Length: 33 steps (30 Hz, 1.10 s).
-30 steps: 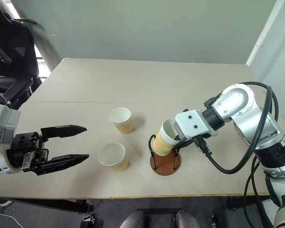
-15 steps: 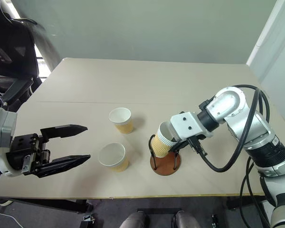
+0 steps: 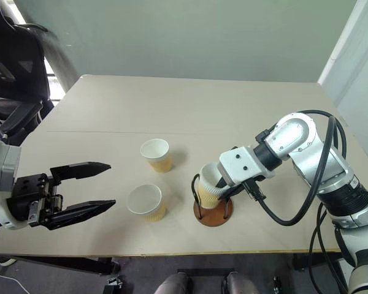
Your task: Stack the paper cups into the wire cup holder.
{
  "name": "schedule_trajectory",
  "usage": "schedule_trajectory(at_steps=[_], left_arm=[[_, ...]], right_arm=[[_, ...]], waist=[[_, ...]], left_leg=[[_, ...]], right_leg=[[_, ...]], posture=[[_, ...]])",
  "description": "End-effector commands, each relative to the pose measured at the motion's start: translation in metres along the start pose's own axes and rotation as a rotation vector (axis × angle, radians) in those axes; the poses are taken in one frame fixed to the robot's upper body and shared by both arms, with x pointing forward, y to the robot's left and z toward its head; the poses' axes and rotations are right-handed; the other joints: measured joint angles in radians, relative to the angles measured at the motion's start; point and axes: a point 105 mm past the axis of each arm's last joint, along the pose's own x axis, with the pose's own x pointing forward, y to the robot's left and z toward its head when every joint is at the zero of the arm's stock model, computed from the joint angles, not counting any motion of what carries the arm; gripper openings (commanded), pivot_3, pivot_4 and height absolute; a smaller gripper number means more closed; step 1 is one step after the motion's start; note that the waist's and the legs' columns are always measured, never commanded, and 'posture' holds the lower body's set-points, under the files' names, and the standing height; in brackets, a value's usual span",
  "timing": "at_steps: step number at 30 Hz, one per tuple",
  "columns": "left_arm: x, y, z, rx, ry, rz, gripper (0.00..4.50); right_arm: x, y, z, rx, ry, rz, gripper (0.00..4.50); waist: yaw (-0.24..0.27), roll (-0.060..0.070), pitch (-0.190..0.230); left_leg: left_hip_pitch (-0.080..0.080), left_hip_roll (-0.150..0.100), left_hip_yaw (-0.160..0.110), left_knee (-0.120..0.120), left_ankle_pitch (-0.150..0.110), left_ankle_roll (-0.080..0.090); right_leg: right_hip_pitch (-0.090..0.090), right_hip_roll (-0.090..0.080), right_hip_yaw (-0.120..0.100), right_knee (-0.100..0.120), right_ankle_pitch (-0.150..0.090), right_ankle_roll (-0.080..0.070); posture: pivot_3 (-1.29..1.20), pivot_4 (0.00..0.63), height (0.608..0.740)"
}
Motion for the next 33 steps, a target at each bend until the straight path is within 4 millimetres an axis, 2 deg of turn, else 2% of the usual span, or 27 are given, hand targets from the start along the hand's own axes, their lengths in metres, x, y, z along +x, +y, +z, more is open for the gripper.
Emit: schedule_trajectory(at_steps=[1,3,8,10,12,14,18,25,29,33], left_arm=[[-0.001,-0.003,0.009,0.053,-0.007,0.001,4.5],[-0.001,-0.003,0.009,0.055,-0.008,0.002,4.5],[-0.003,0.004,0.011,0.064,-0.024,0.051,4.5],[-0.004,0.02,0.016,0.086,-0.036,0.147,4.5],[-0.004,0.027,0.024,0.088,-0.075,0.182,4.5],[0.0,0.029,0.027,0.103,-0.078,0.2,4.5],[0.01,0.02,0.022,0.105,-0.039,0.161,4.5],[0.033,-0.005,0.004,0.066,0.007,0.037,4.5],[0.035,-0.003,-0.029,0.056,0.17,0.036,4.5],[0.046,-0.003,-0.046,0.094,0.218,-0.013,4.5]], right_arm=[[0.0,0.0,0.001,-0.029,0.016,0.002,2.01],[-0.001,-0.001,0.001,-0.031,0.017,-0.003,2.65],[-0.011,-0.009,-0.001,-0.019,0.022,-0.058,2.65],[-0.032,-0.014,-0.006,0.036,0.008,-0.139,2.65],[-0.047,-0.015,-0.008,0.079,-0.013,-0.194,2.65],[-0.059,-0.018,-0.012,0.113,-0.013,-0.248,2.65],[-0.075,-0.018,-0.021,0.155,0.02,-0.316,2.65],[-0.08,-0.015,-0.032,0.178,0.065,-0.345,2.65],[-0.086,-0.017,-0.035,0.179,0.083,-0.37,2.65],[-0.094,-0.016,-0.029,0.184,0.051,-0.375,2.65]], waist=[[0.0,0.0,0.0],[0.0,0.0,0.0],[0.0,0.0,0.0],[0.001,0.0,0.0],[0.01,0.0,0.0],[0.01,0.0,0.0],[0.009,0.0,0.0],[0.005,0.001,0.001],[0.005,0.001,0.001],[0.007,0.001,0.001]], left_leg=[[0.0,0.0,0.0,0.0,0.0,0.0],[0.0,0.0,0.0,0.0,0.0,0.0],[0.0,0.0,0.0,0.0,0.0,0.0],[0.0,0.0,0.0,0.0,0.0,0.0],[0.0,0.0,-0.001,0.0,0.001,-0.001],[0.0,0.0,-0.001,0.0,0.001,-0.001],[0.0,0.0,0.0,0.0,0.0,-0.002],[0.0,0.0,0.0,-0.002,-0.001,-0.003],[0.001,0.0,0.0,-0.001,-0.001,-0.002],[0.001,0.0,0.0,-0.001,-0.001,-0.002]], right_leg=[[0.0,0.0,0.0,0.0,0.0,0.0],[0.0,0.0,0.0,0.0,0.0,0.0],[0.0,0.0,0.0,0.0,0.0,0.0],[0.0,0.0,0.0,0.0,0.0,0.0],[0.0,0.0,0.0,0.0,0.0,0.0],[0.0,0.0,0.0,0.0,0.0,0.0],[0.0,0.0,0.0,-0.001,0.0,0.0],[0.0,0.0,0.0,-0.001,0.0,0.001],[0.0,0.0,0.0,-0.001,0.0,0.001],[0.0,0.0,0.0,0.0,0.0,0.0]], posture=[[0.0,0.15,0.74],[0.0,0.15,0.74],[0.0,0.15,0.74],[0.0,0.15,0.74],[0.0,0.15,0.74],[0.0,0.15,0.74],[0.0,0.15,0.74],[0.0,0.15,0.74],[0.0,0.15,0.74],[0.0,0.15,0.74]])
